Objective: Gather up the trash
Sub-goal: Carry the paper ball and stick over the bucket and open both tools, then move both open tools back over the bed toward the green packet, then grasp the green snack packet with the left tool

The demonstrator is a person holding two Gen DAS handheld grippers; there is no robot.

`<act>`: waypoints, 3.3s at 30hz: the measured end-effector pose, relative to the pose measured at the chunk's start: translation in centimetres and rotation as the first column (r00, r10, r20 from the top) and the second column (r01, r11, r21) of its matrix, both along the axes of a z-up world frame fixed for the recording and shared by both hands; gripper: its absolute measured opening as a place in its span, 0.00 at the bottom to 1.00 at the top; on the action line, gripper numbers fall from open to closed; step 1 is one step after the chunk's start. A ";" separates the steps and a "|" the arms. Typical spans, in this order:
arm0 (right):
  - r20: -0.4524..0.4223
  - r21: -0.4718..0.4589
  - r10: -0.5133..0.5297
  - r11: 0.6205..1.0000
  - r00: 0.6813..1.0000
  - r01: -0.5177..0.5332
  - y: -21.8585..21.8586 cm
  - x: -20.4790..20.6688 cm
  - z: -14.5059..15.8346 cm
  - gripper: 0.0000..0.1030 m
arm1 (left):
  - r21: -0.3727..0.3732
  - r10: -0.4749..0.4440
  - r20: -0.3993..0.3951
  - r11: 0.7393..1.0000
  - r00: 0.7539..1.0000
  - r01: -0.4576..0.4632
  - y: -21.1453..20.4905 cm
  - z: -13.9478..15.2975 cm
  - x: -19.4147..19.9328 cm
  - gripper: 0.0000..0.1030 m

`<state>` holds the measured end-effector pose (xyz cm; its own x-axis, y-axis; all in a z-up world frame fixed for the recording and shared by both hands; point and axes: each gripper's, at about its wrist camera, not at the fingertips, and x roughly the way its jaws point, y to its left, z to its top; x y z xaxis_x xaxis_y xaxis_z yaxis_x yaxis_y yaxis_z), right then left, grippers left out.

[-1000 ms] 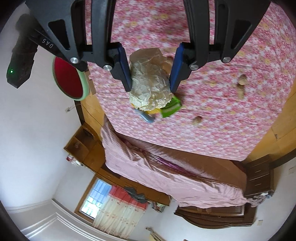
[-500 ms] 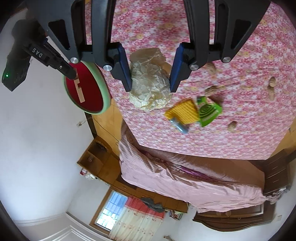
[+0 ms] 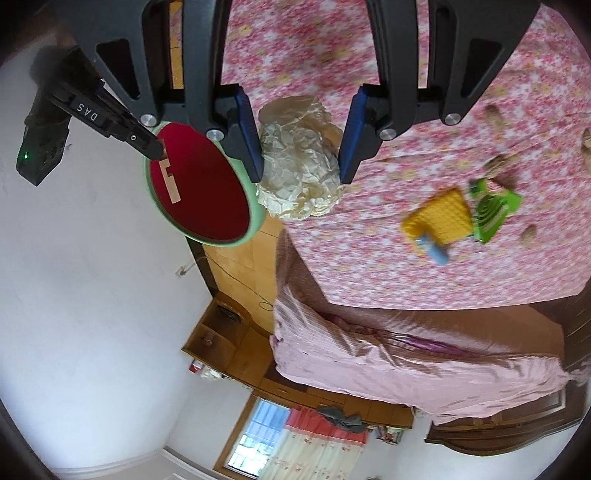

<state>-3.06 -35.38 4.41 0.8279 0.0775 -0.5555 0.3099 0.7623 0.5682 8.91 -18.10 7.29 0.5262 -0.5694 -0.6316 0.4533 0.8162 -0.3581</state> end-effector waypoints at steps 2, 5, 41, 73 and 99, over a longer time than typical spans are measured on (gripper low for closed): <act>-0.002 0.000 -0.014 1.000 1.000 0.014 -0.7 -0.2 -0.2 0.10 | 0.006 -0.016 -0.001 1.000 1.000 0.016 -1.1 -0.1 0.2 0.40; -0.010 0.012 -0.033 0.999 0.999 0.033 -1.8 -0.5 -0.9 0.10 | 0.019 -0.046 -0.002 0.999 0.999 0.046 -2.8 -0.4 0.3 0.40; -0.079 0.065 -0.124 0.990 0.989 0.129 -6.4 -1.7 -3.6 0.25 | 0.098 -0.254 -0.078 0.960 0.964 0.261 -14.5 -4.3 1.1 0.48; -0.064 -0.012 -0.003 1.000 0.998 0.002 0.0 1.2 -0.4 0.28 | 0.068 0.187 -0.040 0.981 0.982 -0.184 4.7 -2.1 5.1 0.48; -0.117 -0.050 0.124 0.990 0.985 -0.131 5.5 6.2 -0.6 0.32 | 0.294 0.394 -0.092 0.888 0.915 -0.353 10.7 -8.7 12.5 0.63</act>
